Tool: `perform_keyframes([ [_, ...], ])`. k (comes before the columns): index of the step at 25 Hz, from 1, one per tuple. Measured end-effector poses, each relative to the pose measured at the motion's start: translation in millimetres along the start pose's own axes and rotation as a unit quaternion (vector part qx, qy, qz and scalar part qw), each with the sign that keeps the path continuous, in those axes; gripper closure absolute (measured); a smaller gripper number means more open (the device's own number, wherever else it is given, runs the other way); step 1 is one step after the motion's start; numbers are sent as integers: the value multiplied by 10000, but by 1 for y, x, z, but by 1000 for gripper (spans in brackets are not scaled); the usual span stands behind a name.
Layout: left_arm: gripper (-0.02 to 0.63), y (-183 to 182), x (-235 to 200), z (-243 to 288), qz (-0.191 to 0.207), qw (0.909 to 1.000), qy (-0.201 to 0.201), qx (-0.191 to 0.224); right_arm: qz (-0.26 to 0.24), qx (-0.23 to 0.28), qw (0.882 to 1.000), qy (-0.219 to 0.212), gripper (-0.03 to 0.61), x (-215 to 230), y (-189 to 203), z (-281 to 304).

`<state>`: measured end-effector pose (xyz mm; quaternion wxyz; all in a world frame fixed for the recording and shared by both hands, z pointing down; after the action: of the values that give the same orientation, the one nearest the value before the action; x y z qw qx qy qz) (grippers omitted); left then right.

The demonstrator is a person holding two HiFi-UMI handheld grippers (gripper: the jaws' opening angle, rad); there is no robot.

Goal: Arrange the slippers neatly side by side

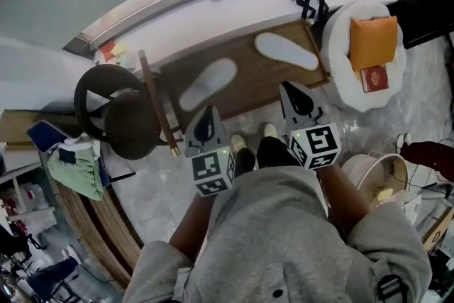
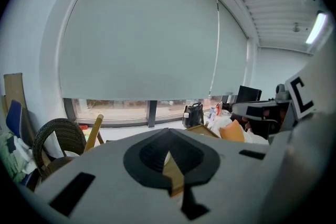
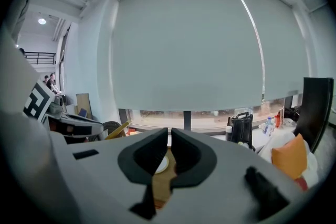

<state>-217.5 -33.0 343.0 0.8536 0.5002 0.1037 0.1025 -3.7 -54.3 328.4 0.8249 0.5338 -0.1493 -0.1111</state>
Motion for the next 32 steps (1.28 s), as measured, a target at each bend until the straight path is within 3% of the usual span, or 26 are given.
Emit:
perform_keyframes([
  [8, 601, -6, 15, 42, 179, 9995, -192, -177, -5, -112, 9999, -40, 545, 64, 0, 26],
  [16, 601, -11, 17, 94, 277, 9979, -436, -397, -290, -717, 9961, -418, 543, 120, 14, 69],
  [23, 600, 21, -7, 136, 291, 9928, -349, -1105, -739, -1629, 9770, -1160, 537, 145, 51, 122],
  [29, 595, 57, -13, 171, 581, 9847, -200, -1629, -923, -2086, 9647, -1319, 459, 177, 80, 166],
  [32, 494, 77, -21, 178, 561, 9799, -268, -1896, -1161, -2283, 9563, -1408, 444, 186, 94, 185],
])
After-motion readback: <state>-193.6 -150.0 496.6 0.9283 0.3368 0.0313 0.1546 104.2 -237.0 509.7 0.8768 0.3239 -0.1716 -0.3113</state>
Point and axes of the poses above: the fingertips, and each gripper's own axes: z forward along the fingers, x to its right, y out of its underside, the point moved 6 cm from there along -z, backward along the fingers, and after that the axes turned 4 degrees about z, right-handed, at the moved point
